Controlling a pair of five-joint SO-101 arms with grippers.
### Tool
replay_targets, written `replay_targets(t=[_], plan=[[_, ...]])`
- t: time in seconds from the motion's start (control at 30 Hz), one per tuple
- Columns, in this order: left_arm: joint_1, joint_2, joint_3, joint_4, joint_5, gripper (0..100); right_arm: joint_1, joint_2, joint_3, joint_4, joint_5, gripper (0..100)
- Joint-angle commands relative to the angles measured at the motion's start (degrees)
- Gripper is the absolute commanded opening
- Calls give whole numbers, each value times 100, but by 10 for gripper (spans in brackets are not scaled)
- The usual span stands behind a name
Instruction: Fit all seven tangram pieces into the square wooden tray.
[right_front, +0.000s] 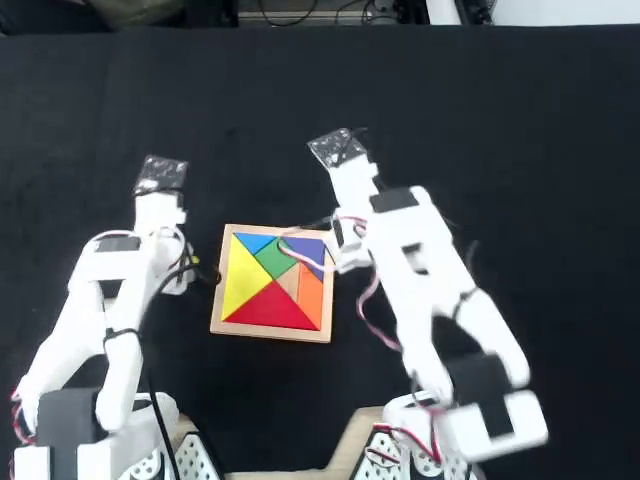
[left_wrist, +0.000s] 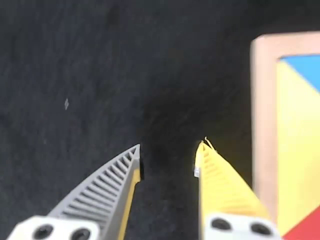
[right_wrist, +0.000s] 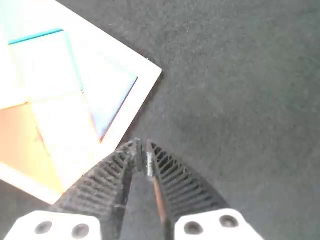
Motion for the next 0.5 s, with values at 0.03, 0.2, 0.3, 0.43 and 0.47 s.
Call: replay_targets(t=[0.03, 0.2, 0.3, 0.43, 0.47], plan=[[-198, -343, 268, -396, 264, 184, -70, 857, -945, 35, -62, 11], [-145, -633, 444, -413, 273, 184, -70, 1429, -1349, 35, -53, 11], [-154, -721, 505, -413, 273, 184, -105, 1569, -1499, 35, -53, 11], [-163, -738, 532, -413, 273, 184, -202, 1631, -1657, 44, -62, 11], [-171, -738, 532, -413, 273, 184, -211, 1631, -1684, 44, -62, 11]])
